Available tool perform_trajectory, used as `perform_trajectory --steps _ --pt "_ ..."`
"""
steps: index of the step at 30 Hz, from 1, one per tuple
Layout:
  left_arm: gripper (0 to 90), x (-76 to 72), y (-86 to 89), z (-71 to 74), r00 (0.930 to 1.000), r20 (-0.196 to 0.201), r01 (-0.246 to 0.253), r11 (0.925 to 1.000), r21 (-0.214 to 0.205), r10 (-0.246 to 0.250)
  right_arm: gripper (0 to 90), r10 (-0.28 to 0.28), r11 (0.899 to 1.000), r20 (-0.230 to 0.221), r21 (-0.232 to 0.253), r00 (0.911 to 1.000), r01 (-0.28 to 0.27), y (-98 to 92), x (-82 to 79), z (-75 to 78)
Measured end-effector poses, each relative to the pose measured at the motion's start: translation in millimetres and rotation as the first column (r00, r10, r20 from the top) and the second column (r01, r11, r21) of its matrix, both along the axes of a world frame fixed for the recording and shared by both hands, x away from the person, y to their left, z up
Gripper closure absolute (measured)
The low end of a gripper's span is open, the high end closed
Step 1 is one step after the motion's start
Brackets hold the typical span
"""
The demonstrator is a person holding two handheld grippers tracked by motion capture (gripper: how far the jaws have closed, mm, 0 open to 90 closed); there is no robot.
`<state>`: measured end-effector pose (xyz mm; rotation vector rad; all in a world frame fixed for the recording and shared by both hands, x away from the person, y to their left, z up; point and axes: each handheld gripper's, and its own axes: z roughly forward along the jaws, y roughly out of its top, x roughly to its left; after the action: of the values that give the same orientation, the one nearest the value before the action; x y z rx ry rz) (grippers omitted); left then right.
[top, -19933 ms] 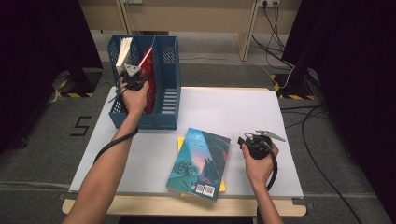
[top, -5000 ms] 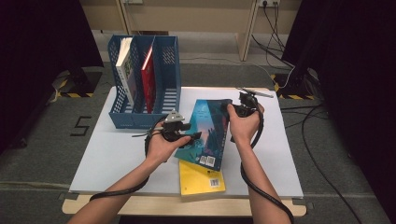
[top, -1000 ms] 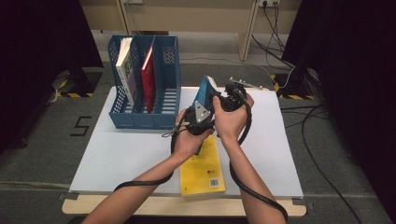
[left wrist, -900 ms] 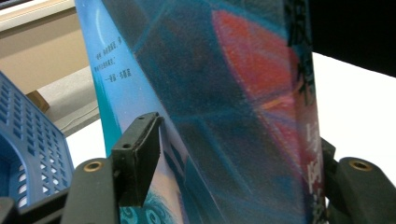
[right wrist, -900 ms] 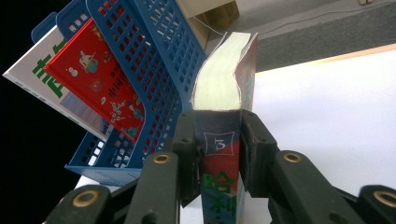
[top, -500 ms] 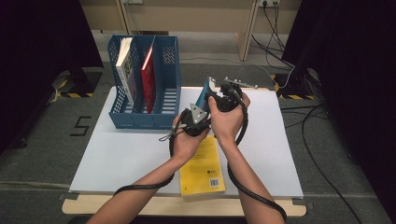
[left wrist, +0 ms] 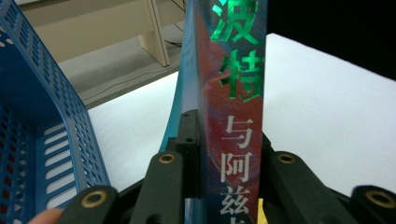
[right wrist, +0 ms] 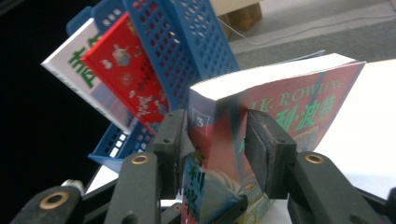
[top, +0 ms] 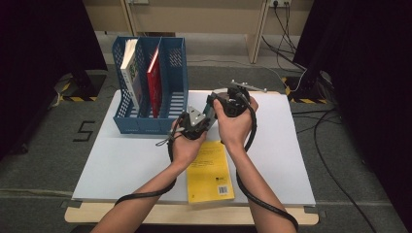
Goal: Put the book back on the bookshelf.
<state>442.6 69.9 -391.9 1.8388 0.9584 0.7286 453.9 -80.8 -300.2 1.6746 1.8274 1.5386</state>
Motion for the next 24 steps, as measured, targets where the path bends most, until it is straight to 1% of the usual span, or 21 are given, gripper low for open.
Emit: perform_trajectory --steps 1,2,3,4,5,6,8,9,14,15,20,24 --pt "73.8 0.2 1.0 -0.3 1.0000 0.002 0.002 1.0000 -0.005 -0.002 58.4 0.000 1.000 0.000 0.000 1.0000 0.000 0.0 0.0 0.0" --pt "73.9 0.1 3.5 -0.3 0.9999 0.002 0.010 0.9999 -0.005 -0.010 57.7 0.007 1.000 0.009 0.008 0.9999 -0.007 -0.8 -1.3 1.6" --pt "73.8 -0.8 4.9 -0.5 0.9999 0.006 0.010 0.9999 -0.009 -0.010 57.7 0.006 1.000 0.034 0.017 0.9994 -0.007 -3.9 -6.8 6.2" --pt "73.8 -1.5 6.5 -0.6 0.9998 0.015 0.011 0.9999 -0.010 -0.011 57.7 0.006 1.000 0.034 0.017 0.9994 -0.007 -3.9 -6.8 6.2" --pt "73.8 -2.6 8.4 -0.4 0.9998 0.015 0.011 0.9999 -0.013 -0.010 57.7 0.002 1.000 0.049 0.026 0.9988 -0.004 -8.9 -10.4 7.5" --pt "73.8 -3.3 10.5 -0.2 0.9998 0.018 0.010 0.9998 -0.014 -0.010 57.7 0.002 1.000 0.049 0.026 0.9988 -0.004 -8.9 -10.4 7.5" --pt "73.9 -4.2 15.5 0.1 0.9997 0.022 0.012 0.9997 -0.022 -0.011 57.7 -0.015 1.000 0.062 0.026 0.9980 0.013 -16.2 -12.8 6.7" --pt "73.9 -4.8 17.7 0.2 0.9996 0.025 0.012 0.9996 -0.025 -0.012 57.6 -0.031 0.999 0.068 0.031 0.9972 0.029 -23.7 -14.4 4.9" --pt "73.8 -9.9 29.3 -0.5 0.9988 0.049 0.003 0.9990 -0.046 -0.001 57.6 -0.057 0.998 0.057 0.021 0.9968 0.056 -36.3 -15.0 -1.0" --pt "73.8 -10.8 32.0 -0.7 0.9989 0.048 -0.001 0.9985 -0.055 0.003 57.6 -0.064 0.998 0.048 0.023 0.9968 0.063 -38.4 -15.2 -2.5" --pt "73.8 -16.1 45.6 -2.6 0.9978 0.066 -0.008 0.9968 -0.079 0.013 57.7 -0.079 0.997 0.030 0.003 0.9964 0.079 -49.8 -14.4 -14.0" --pt "73.8 -21.1 53.3 -5.9 0.9959 0.084 -0.023 0.9942 -0.106 0.032 57.7 -0.094 0.996 0.010 -0.008 0.9955 0.094 -55.2 -15.3 -23.4"
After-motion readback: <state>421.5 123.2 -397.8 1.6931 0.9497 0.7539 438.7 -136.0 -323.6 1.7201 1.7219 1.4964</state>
